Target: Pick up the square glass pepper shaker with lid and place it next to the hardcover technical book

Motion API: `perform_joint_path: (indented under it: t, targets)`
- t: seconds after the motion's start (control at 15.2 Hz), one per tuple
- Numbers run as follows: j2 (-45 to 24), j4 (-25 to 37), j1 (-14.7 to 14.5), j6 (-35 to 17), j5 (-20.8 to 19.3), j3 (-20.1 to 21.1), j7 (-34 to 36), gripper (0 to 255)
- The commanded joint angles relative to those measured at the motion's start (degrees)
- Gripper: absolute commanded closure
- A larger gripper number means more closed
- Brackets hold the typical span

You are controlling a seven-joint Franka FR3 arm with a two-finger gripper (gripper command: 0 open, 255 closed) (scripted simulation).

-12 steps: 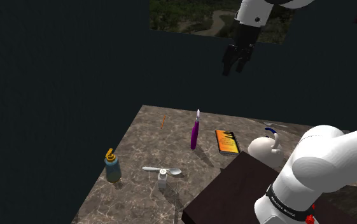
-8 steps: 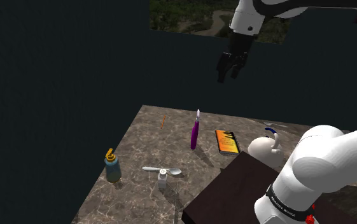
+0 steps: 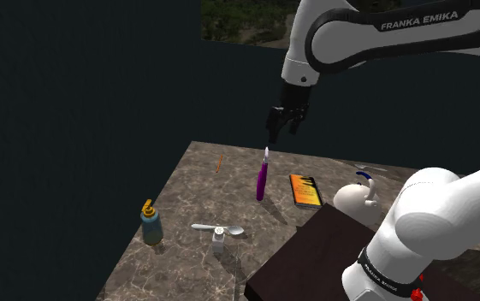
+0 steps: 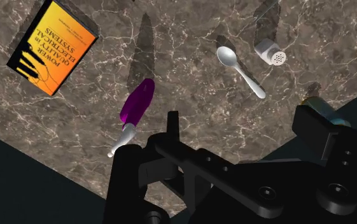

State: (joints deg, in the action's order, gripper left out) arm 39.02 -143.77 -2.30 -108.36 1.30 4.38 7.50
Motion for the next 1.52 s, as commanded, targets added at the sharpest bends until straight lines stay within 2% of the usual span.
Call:
perform_joint_path:
  t: [0.0, 0.46, 0.86, 1.19, 1.45]
  targets:
    - [-1.96, -1.61, -0.49, -3.27, 0.67, 1.28, 1.49, 0]
    - [-11.55, -5.69, -2.2, -15.69, 2.62, 6.27, 7.17, 0]
    - [-23.05, -6.11, -2.99, -26.47, 2.43, 10.62, 12.85, 0]
    - [-34.4, -4.2, -3.12, -34.74, -0.74, 13.81, 19.17, 0]
    - [-44.2, -1.21, -3.89, -40.23, -6.05, 14.86, 25.82, 0]
